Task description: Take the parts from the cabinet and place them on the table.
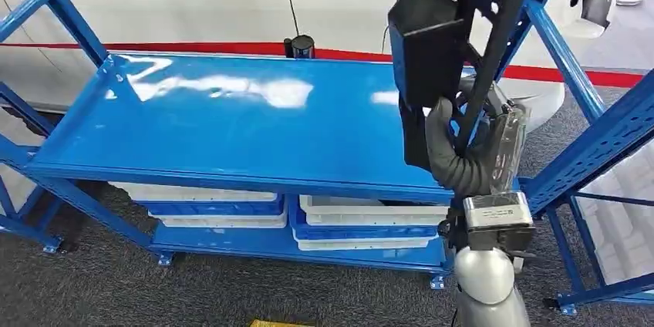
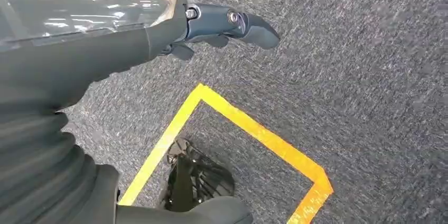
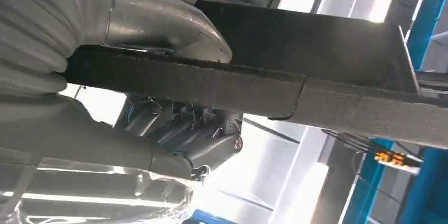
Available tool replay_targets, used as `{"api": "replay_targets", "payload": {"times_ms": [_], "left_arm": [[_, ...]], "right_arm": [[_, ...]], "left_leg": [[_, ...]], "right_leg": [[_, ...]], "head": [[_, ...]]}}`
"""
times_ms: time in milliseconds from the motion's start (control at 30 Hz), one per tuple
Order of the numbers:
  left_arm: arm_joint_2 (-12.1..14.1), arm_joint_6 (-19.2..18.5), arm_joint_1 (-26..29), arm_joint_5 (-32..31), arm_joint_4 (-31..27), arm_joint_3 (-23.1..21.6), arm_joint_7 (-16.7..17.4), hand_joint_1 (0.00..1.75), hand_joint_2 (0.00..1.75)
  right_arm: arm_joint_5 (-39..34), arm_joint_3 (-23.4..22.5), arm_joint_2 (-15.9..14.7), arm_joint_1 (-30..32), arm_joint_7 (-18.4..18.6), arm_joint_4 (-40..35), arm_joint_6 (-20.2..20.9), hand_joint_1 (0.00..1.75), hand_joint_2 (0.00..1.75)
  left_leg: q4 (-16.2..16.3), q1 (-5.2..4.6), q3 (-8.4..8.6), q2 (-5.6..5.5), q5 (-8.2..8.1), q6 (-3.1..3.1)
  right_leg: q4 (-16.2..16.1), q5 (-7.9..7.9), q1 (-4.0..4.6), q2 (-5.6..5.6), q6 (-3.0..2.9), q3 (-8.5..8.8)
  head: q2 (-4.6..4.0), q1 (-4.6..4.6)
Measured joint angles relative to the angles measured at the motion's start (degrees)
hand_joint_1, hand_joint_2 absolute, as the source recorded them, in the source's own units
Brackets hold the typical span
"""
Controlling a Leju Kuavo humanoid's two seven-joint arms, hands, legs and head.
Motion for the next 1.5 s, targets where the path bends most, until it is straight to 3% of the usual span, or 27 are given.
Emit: {"api": "replay_targets", "payload": {"times_ms": [100, 167, 233, 267, 300, 333, 400, 433, 467, 600, 633, 700, 767, 800, 867, 933, 967, 1000, 1133, 1167, 1233, 1300, 1333, 1400, 1433, 1467, 1500], "left_arm": [[-0.1, 0.0, 0.0, 0.0, 0.0, 0.0, 0.0, 0.00, 1.75], [-0.1, 0.0, -0.2, -0.1, 0.0, 0.0, 0.0, 0.00, 1.75], [0.0, 0.0, -0.1, -0.4, 0.0, 0.0, -0.1, 0.00, 1.75], [0.0, 0.1, -0.1, -0.5, 0.0, 0.0, -0.1, 0.00, 1.75], [0.0, 0.3, -0.1, -0.6, 0.0, 0.0, 0.1, 0.00, 1.75], [-0.1, 0.5, -0.1, -0.6, 0.0, 0.0, 0.2, 0.00, 1.75], [-0.2, 0.5, -0.1, 0.7, 0.0, 0.1, -0.4, 0.00, 1.75], [-0.3, 0.5, -0.1, 1.3, 0.0, 0.2, -0.7, 0.00, 1.75], [-0.3, 0.5, -0.1, 1.5, 0.0, 0.4, -1.1, 0.00, 1.75], [-0.5, 0.7, -0.1, 1.7, 0.0, 0.8, -2.1, 0.00, 1.75], [-0.4, 0.6, -0.1, 2.1, 0.0, 0.9, -2.5, 0.00, 1.75], [-0.4, -0.6, -0.1, 2.8, 0.0, 1.2, -3.8, 0.00, 1.75], [-0.4, -1.4, -0.1, 3.3, 0.0, 1.6, -5.2, 0.00, 1.75], [-0.4, -1.8, -0.1, 3.4, 0.0, 1.7, -5.5, 0.00, 1.75], [-0.4, -1.9, -0.1, 3.5, 0.0, 1.7, -6.0, 0.00, 1.75], [-0.3, -2.1, -0.2, 3.5, 0.0, 1.8, -6.2, 0.00, 1.75], [-0.3, -2.1, -0.3, 3.7, 0.0, 1.8, -6.2, 0.00, 1.75], [-0.2, -1.9, -0.4, 3.7, 0.0, 1.8, -6.0, 0.00, 1.75], [-0.3, -1.2, -0.3, 3.4, 0.0, 2.3, -5.1, 0.00, 1.75], [-0.4, -1.1, -0.3, 3.4, 0.0, 2.4, -5.1, 0.00, 1.75], [-0.3, -1.1, -0.4, 3.4, 0.0, 2.5, -5.2, 0.00, 1.75], [-0.3, -1.2, -0.3, 3.4, 0.0, 2.6, -5.4, 0.00, 1.75], [-0.3, -1.3, -0.3, 3.3, 0.0, 2.6, -5.4, 0.00, 1.75], [-0.3, -1.3, -0.3, 3.3, 0.0, 2.6, -5.4, 0.00, 1.75], [-0.3, -1.3, -0.3, 3.3, 0.0, 2.6, -5.4, 0.00, 1.75], [-0.3, -1.3, -0.3, 3.3, 0.0, 2.6, -5.4, 0.00, 1.75], [-0.3, -1.3, -0.3, 3.3, 0.0, 2.6, -5.4, 0.00, 1.75]], "right_arm": [[0.0, 0.0, 0.0, 0.0, 0.0, -0.2, 0.0, 1.75, 1.75], [0.0, 0.0, -0.1, -0.1, 0.0, -0.3, 0.0, 1.75, 1.75], [0.1, -0.1, -0.3, 0.0, 0.0, -0.3, 0.0, 1.75, 1.75], [0.1, -0.1, -0.4, 0.1, 0.0, -0.3, 0.0, 1.75, 1.75], [0.1, -0.1, -0.5, 0.2, 0.0, -0.3, 0.1, 1.75, 1.75], [0.1, -0.2, -0.6, 0.2, 0.0, -0.3, 0.2, 1.75, 1.75], [0.1, -0.2, -0.6, 0.2, 0.0, -0.3, 0.2, 1.75, 1.75], [0.1, -0.3, -0.6, 0.2, -0.1, -0.3, 0.2, 1.75, 1.75], [0.1, -0.4, -0.6, 0.2, -0.2, -0.3, 0.2, 1.75, 1.75], [0.0, -0.8, -0.5, 0.4, -0.4, -0.3, 0.2, 1.75, 1.75], [-0.2, -0.9, -0.5, 0.4, -0.5, -0.3, 0.3, 1.75, 1.75], [-1.0, -1.0, -0.3, 0.5, -1.1, -0.3, 0.3, 1.75, 1.75], [-1.9, -1.2, -0.3, 0.9, -1.7, -0.2, 0.3, 1.75, 1.75], [-2.2, -1.3, -0.3, 1.1, -1.9, -0.2, 0.3, 1.75, 1.75], [-2.6, -1.5, -0.3, 1.5, -2.2, 0.0, 0.3, 1.75, 1.75], [-3.1, -1.7, -0.3, 1.6, -2.6, 0.1, 0.3, 1.75, 1.75], [-3.3, -2.1, -0.3, 1.6, -3.1, 0.1, 0.1, 1.75, 1.75], [-3.4, -2.4, -0.3, 1.5, -3.4, 0.1, -0.2, 1.75, 1.75], [-4.2, -3.1, -0.3, 1.6, -4.5, 0.1, -0.9, 1.75, 1.75], [-4.5, -3.5, -0.4, 1.6, -4.7, 0.1, -0.9, 1.75, 1.75], [-5.2, -4.0, -0.5, 1.4, -5.0, 0.1, -0.8, 1.75, 1.75], [-6.3, -4.5, -0.8, 1.5, -5.6, 0.1, -0.8, 1.75, 1.75], [-6.8, -4.7, -0.9, 1.5, -6.1, 0.2, -0.8, 1.75, 1.75], [-7.3, -5.2, -1.1, 1.5, -6.4, 0.2, -0.9, 1.75, 1.75], [-7.4, -5.4, -1.2, 1.5, -6.4, 0.2, -0.9, 1.75, 1.75], [-7.5, -5.4, -1.2, 1.5, -6.5, 0.2, -0.9, 1.75, 1.75], [-7.5, -5.4, -1.2, 1.4, -6.6, 0.2, -0.9, 1.75, 1.75]], "left_leg": [[-1.0, -0.18, -1.29, 0.04, 1.54, 0.71], [-1.2, 0.12, -1.81, 0.44, 2.91, 1.42], [-1.0, 0.02, -3.31, 0.56, 3.97, 1.65], [-0.9, 0.00, -4.22, 0.66, 4.54, 1.57], [-0.7, 0.01, -5.02, 0.73, 5.00, 1.49], [-0.5, 0.04, -5.80, 0.78, 5.40, 1.37], [0.2, 0.10, -7.13, 0.77, 5.95, 0.97], [0.6, 0.11, -7.58, 0.76, 6.15, 0.75], [1.0, -0.25, -8.25, 0.67, 6.39, 0.37], [1.1, 0.00, -8.91, 0.60, 7.86, -1.16], [1.7, 0.42, -9.34, 0.36, 6.87, -1.45], [7.2, 0.53, -11.25, 0.02, 0.19, -2.02], [15.7, 0.65, -13.37, 0.03, -4.78, -2.51], [18.0, 0.67, -13.51, 0.03, -4.67, -2.56], [16.3, 0.67, -10.97, 0.03, -0.81, -2.38], [9.4, 0.67, -5.76, 0.02, 2.15, -1.96], [2.1, 0.56, -0.83, -0.26, 0.41, -1.44], [-1.0, 0.31, 0.82, -0.36, -0.22, -1.24], [-0.8, -0.34, -0.35, -0.26, 0.93, 0.08], [-1.2, 0.17, -1.14, 0.39, 2.03, 0.66], [-1.1, 0.08, -2.58, 0.43, 3.30, 1.80], [-1.1, -0.06, -4.30, 0.52, 4.71, 1.78], [-1.0, -0.07, -5.24, 0.60, 5.38, 1.73], [-0.7, -0.06, -7.15, 0.70, 6.56, 1.56], [-0.4, -0.05, -8.08, 0.71, 7.08, 1.37], [0.0, -0.03, -8.83, 0.69, 7.48, 1.15], [0.4, -0.06, -9.35, 0.67, 7.85, 0.85]], "right_leg": [[-0.3, 1.07, -0.01, -0.19, 1.41, -0.17], [3.1, -3.34, -0.17, -0.22, 0.78, -2.16], [11.1, -8.43, -0.42, -0.24, 0.35, -4.45], [15.5, -10.04, -0.43, -0.25, 0.65, -5.48], [17.4, -10.10, -0.46, -0.25, 1.20, -5.46], [16.5, -9.24, -0.58, -0.26, 1.89, -4.09], [8.1, -6.29, -0.78, -0.31, 3.00, 2.14], [2.9, -5.81, -0.89, -0.33, 3.00, 5.71], [-0.9, -7.20, -0.55, -0.30, 2.41, 8.47], [-0.8, -6.14, -0.36, -0.22, 0.59, 6.72], [-1.1, -5.54, -0.90, -0.40, -0.17, 6.60], [-1.1, -4.47, -0.80, -0.47, -1.47, 5.16], [-1.0, -3.23, -0.65, -0.54, -1.44, 3.59], [-0.9, -2.66, -0.62, -0.53, -1.38, 2.82], [-0.8, -1.58, -0.58, -0.50, -1.17, 1.34], [-0.6, -0.76, -0.56, -0.41, -0.84, 0.26], [-0.5, -0.17, -0.44, -0.35, -0.32, -0.20], [-0.5, 0.22, -0.24, -0.47, 0.13, -0.27], [-1.1, 1.97, -0.39, -0.66, 1.61, -0.41], [-0.3, 1.01, -0.62, -0.53, 1.63, -1.14], [4.5, -4.56, -0.57, -0.49, 0.56, -3.30], [13.3, -9.63, -0.56, -0.48, 0.24, -5.15], [16.5, -10.17, -0.56, -0.49, 0.71, -5.41], [16.5, -7.74, -0.59, -0.49, 2.12, -3.05], [13.1, -5.99, -0.60, -0.50, 2.70, -0.22], [8.4, -5.19, -0.64, -0.50, 2.78, 3.28], [2.9, -6.13, -0.63, -0.50, 2.27, 7.24]], "head": [[0.00, -0.24], [0.00, 0.22], [0.00, 0.35], [0.00, 0.37], [0.00, 0.39], [0.00, 0.39], [0.00, 0.37], [0.00, 0.39], [0.00, 0.39], [0.00, 0.15], [0.00, 0.26], [0.00, -0.24], [0.00, -0.24], [0.00, -0.22], [0.00, -0.26], [0.00, -0.26], [0.00, -0.28], [0.00, -0.11], [0.00, -0.07], [0.00, -0.20], [0.00, 0.29], [0.00, 0.26], [0.00, 0.37], [0.00, 0.35], [0.00, 0.35], [0.00, 0.33], [0.00, 0.35]]}}
